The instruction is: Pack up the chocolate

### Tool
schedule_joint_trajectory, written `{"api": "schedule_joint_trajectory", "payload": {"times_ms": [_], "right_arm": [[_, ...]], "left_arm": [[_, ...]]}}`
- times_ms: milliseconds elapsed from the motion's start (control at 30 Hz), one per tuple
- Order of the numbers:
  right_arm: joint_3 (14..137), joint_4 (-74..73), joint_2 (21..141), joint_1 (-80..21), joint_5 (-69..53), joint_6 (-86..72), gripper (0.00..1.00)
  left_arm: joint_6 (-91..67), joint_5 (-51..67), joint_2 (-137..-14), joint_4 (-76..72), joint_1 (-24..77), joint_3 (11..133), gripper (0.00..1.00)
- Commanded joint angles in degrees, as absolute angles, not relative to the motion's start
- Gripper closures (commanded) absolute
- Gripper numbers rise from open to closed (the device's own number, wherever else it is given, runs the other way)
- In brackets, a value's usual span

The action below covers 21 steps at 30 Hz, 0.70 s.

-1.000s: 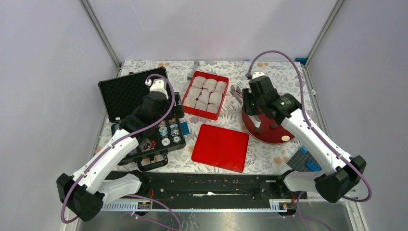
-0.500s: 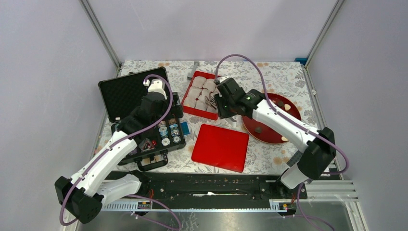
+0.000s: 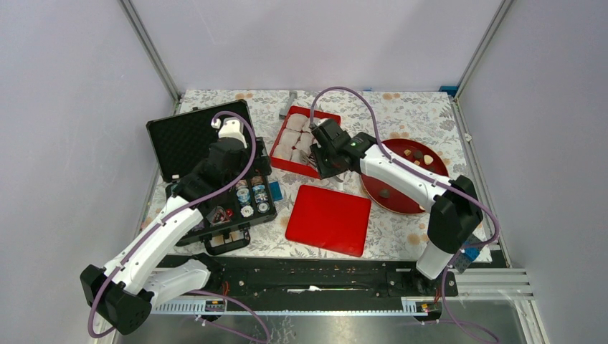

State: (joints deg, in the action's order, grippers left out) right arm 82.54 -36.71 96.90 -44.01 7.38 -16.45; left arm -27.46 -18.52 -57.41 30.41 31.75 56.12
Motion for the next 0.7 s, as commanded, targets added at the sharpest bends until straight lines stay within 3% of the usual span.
{"api": "schedule_joint_trajectory", "payload": {"times_ms": [0,267,467,600,667], "right_arm": [[86.3,-34.7,97.6,-45.0,7.1,-16.2,0.73],[88.3,-35.2,98.6,-45.3,7.9,-16.9,0.58],[88.6,-35.3,98.9,-45.5,8.5,-17.1,0.54],[89.2,-35.5,99.0,-45.6,8.8,-17.0,0.55],[89.4,-35.4,98.5,-45.7,9.5,-17.0,0.66]], "left_arm": [[-27.0,-19.6,-56.1,29.3,31.4,56.4,0.01],[-26.7,-18.8,-56.7,29.1,31.4,56.8,0.01],[-26.7,-18.7,-55.9,29.1,31.4,55.9,0.01],[-26.6,-19.0,-55.2,29.8,31.4,55.8,0.01],[-26.6,-19.2,-54.7,29.9,31.4,55.7,0.01]]}}
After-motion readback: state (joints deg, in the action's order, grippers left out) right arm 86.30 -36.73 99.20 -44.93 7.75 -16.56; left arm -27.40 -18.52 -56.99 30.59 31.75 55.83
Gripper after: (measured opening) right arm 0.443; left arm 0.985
